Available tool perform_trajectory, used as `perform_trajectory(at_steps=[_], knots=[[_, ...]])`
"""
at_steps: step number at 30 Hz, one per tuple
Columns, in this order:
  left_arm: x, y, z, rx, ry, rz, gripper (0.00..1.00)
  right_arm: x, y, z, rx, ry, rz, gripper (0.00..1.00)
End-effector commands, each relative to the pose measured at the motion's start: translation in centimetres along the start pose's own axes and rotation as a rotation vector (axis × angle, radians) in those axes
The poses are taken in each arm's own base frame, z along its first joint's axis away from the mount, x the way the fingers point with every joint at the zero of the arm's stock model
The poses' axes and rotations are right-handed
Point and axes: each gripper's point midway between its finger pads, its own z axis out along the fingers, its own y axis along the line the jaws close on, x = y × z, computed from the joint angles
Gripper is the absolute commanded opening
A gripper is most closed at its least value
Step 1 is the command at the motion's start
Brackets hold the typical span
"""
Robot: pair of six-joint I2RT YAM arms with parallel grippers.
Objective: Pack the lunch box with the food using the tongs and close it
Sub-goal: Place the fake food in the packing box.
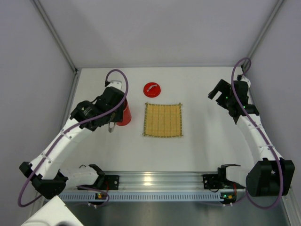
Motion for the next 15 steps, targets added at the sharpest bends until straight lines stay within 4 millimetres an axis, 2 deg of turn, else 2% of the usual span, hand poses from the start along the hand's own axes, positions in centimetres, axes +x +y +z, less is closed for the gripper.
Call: perform_trajectory(at_steps=[1,11,15], knots=[[-0.3,0.8,-0.4,-0.017,-0.029,-0.03,0.5,-1.4,1.5,0.0,-0.045,-0.051,-0.006,0.99],[-1.0,0.4,0.0,-0.008,-0.035,-0.019,0.55,-1.6,1.4,-0.1,-0.041,-0.059,-0.01,1.0],[-3.2,-0.6,-0.7,0.038,-0.088,-0.03,0.52,-1.9,1.5,-0.3,-0.043,-0.065,-0.011,1.0]])
